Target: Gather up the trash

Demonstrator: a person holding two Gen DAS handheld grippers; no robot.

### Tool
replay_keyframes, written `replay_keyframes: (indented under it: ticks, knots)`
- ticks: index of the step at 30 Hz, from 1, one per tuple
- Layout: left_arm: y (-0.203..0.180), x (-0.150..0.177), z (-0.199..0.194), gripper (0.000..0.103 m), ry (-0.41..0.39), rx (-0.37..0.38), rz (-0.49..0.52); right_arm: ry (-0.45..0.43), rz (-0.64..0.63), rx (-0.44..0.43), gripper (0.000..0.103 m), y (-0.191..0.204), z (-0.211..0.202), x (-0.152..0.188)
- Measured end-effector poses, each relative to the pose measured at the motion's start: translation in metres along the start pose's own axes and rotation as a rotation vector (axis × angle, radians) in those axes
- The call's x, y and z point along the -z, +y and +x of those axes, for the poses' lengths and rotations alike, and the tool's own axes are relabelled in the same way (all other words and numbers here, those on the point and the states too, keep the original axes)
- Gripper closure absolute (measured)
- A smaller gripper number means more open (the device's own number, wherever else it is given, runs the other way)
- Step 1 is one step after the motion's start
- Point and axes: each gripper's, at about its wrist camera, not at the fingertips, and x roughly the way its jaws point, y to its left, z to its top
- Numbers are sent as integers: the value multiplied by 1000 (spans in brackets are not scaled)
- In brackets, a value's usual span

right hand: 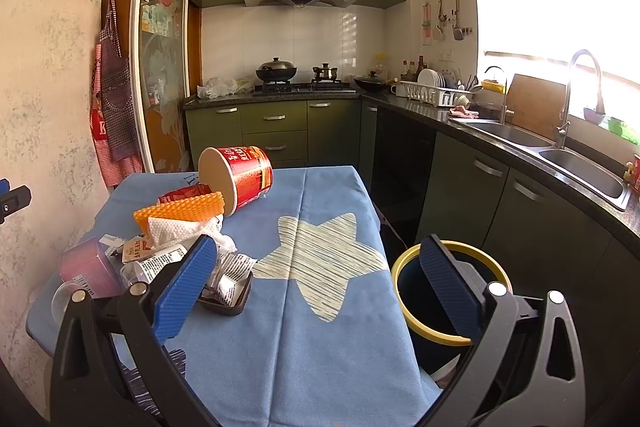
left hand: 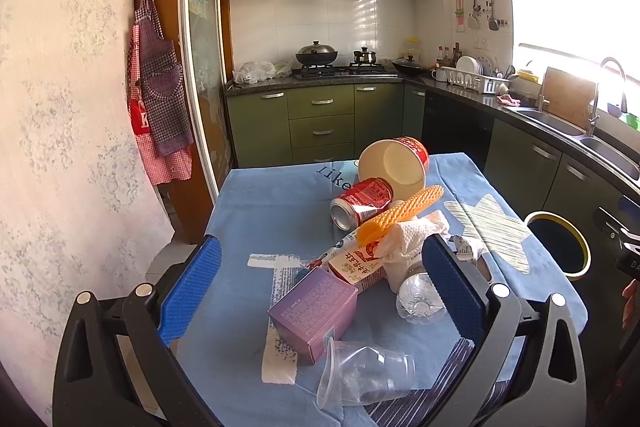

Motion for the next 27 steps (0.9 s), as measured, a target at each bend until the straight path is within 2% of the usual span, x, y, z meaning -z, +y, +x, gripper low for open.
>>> replay_keyframes:
  ticks: [27]
  knots:
    - [-1, 2, 5, 4, 16, 15, 5, 4, 3, 0, 6, 1, 4, 3]
